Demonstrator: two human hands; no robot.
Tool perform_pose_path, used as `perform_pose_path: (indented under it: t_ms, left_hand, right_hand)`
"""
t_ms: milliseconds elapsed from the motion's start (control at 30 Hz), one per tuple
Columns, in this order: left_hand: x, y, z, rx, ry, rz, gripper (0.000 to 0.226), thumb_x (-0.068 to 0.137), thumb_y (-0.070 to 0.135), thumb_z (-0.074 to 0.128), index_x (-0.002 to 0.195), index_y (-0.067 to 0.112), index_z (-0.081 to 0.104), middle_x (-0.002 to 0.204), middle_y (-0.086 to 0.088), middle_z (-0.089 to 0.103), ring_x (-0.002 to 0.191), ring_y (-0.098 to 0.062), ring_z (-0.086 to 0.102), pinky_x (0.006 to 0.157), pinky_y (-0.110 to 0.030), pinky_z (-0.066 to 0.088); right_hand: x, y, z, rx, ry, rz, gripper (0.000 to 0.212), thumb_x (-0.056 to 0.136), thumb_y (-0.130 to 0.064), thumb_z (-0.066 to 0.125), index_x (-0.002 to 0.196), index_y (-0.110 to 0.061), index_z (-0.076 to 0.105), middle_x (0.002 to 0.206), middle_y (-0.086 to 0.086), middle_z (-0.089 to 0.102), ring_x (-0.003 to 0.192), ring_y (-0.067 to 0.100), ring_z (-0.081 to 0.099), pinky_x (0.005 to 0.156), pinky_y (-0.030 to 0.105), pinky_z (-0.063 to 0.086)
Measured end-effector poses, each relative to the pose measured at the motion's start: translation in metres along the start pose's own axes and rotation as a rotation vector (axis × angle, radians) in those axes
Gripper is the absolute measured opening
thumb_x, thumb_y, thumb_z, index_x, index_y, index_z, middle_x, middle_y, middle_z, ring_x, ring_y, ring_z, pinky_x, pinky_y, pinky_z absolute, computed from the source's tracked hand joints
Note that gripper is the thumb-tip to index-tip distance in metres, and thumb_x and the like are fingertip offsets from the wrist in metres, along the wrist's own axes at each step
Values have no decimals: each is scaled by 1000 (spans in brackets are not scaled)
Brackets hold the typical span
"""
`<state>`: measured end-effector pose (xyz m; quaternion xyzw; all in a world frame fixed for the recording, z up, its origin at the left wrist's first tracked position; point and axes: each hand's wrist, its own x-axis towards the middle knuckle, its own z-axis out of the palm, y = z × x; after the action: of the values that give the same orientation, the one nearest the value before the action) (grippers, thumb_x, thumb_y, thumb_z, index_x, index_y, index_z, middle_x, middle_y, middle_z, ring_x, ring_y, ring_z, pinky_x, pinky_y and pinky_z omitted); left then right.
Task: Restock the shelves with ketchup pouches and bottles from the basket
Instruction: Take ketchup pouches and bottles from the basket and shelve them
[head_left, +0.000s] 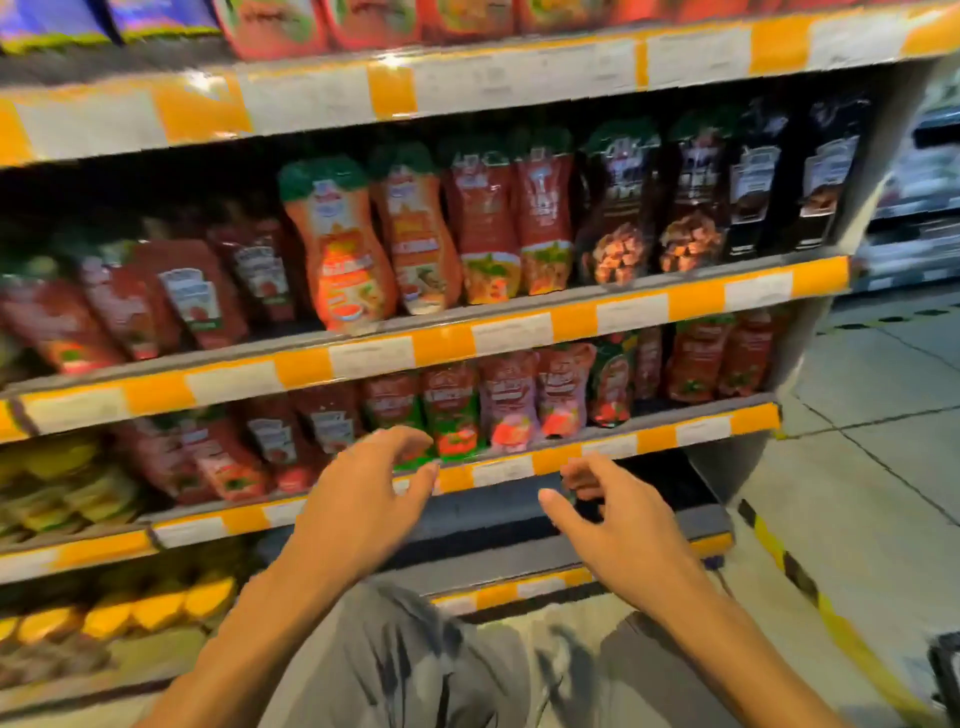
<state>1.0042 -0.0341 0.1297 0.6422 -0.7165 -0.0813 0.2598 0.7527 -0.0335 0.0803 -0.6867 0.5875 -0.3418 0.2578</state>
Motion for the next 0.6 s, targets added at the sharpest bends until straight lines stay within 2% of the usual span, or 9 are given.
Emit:
perform_pose_path:
  t_ms: [67, 133, 200, 300, 400, 500, 567, 600]
  left_hand:
    - [-32, -16, -43, 15, 62, -104, 26, 92, 31, 67, 117, 25, 67, 113, 9, 70, 102, -9, 62, 90, -24, 44]
    - [-69, -34, -81, 6, 141, -232, 25, 92, 32, 66, 117, 25, 67, 113, 9, 69, 104, -10, 63, 95, -30, 49]
    - [-110, -54, -112, 10, 197, -365, 26, 93, 32, 65, 118, 25, 67, 113, 7, 69, 105, -11, 63, 93, -34, 51]
    - [-176, -88, -148, 9, 268, -572, 26, 92, 29, 67, 117, 23, 67, 107, 9, 68, 100, -9, 63, 86, -26, 48]
    - [-243, -125, -171, -3, 333, -764, 15, 88, 24, 68, 104, 24, 68, 97, 9, 68, 93, -14, 64, 84, -33, 50]
    - [-305, -165, -181, -5, 392, -941, 12, 88, 27, 69, 93, 35, 62, 93, 9, 70, 86, -14, 65, 81, -35, 53]
    - [-344, -191, -182, -11, 408, -1068, 13, 88, 31, 69, 89, 40, 59, 92, 11, 69, 84, -12, 65, 78, -32, 52]
    - [-361, -203, -180, -16, 408, -1117, 15, 87, 31, 68, 87, 41, 57, 92, 13, 69, 83, -11, 65, 76, -30, 50]
  right_hand:
    - [-9, -37, 9, 39, -62, -55, 23, 92, -50, 63, 106, -33, 57, 104, -24, 59, 101, 3, 57, 87, 30, 49]
    - [-19, -72, 21, 75, -130, -108, 20, 92, -48, 64, 103, -31, 59, 102, -22, 61, 99, 4, 59, 87, 34, 51]
    - [-29, -103, 37, 92, -210, -164, 20, 91, -49, 63, 101, -32, 60, 100, -21, 63, 99, 4, 60, 88, 37, 52]
    - [-42, -149, 72, 106, -334, -257, 19, 89, -50, 64, 97, -34, 60, 97, -18, 65, 94, 3, 61, 82, 33, 51]
    - [-56, -196, 119, 84, -435, -363, 15, 89, -45, 68, 94, -34, 58, 91, -20, 65, 88, -2, 60, 73, 24, 46]
    - [-70, -238, 171, 41, -545, -457, 12, 90, -41, 69, 93, -37, 58, 92, -20, 65, 86, 1, 61, 73, 25, 48]
    - [-82, -262, 208, 16, -629, -499, 12, 91, -43, 67, 91, -36, 58, 88, -19, 65, 84, -2, 60, 70, 23, 48]
    - [-88, -272, 225, 1, -671, -506, 12, 91, -43, 67, 93, -34, 59, 87, -16, 66, 84, 0, 60, 71, 27, 49]
